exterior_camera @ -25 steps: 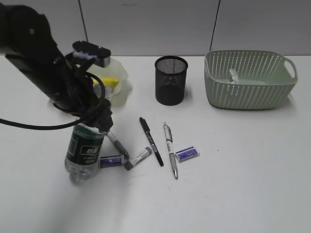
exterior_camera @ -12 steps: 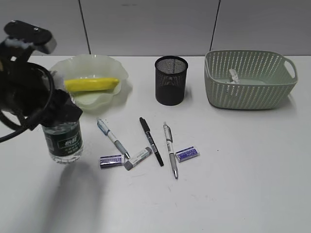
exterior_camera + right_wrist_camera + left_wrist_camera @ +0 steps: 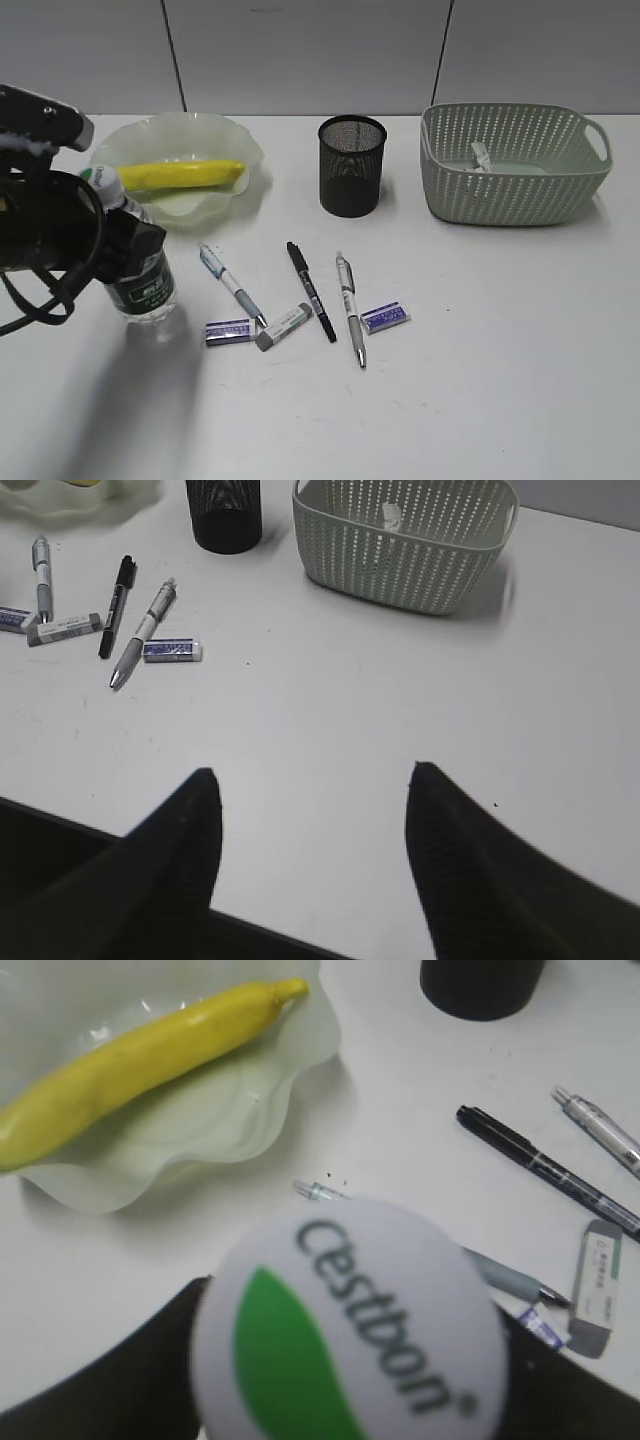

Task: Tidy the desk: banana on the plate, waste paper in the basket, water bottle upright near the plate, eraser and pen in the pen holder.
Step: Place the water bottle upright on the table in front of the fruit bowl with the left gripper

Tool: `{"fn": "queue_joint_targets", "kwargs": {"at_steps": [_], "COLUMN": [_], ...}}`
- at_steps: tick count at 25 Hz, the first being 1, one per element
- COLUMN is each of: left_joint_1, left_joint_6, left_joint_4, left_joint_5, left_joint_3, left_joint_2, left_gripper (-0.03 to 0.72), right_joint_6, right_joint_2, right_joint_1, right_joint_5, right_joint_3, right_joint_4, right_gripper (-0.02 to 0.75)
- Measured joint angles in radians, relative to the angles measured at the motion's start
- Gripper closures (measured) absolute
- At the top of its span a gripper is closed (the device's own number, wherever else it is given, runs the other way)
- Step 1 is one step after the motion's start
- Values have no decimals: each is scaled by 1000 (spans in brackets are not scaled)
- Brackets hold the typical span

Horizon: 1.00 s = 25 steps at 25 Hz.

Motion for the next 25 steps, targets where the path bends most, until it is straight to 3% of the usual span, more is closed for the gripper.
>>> {"fn": "queue_joint_targets", "kwargs": {"at_steps": [15, 19, 25], "left_joint_1": [3, 3, 3], "left_joint_6": [-1, -1, 0], "left_joint_4": [-53, -95, -125], "left_joint_5": [-129, -104, -65], "left_joint_3": [-14, -12, -4], "left_joint_2": [144, 148, 87], "left_gripper": [188, 97, 83], "right_joint_6": [0, 0, 0], "right_joint_2": [0, 0, 0], "right_joint_1": [0, 0, 0], "right_joint_5": [0, 0, -1], "right_joint_3": [0, 0, 0], "right_joint_4": [0, 0, 0], "right_gripper": [272, 272, 272]}}
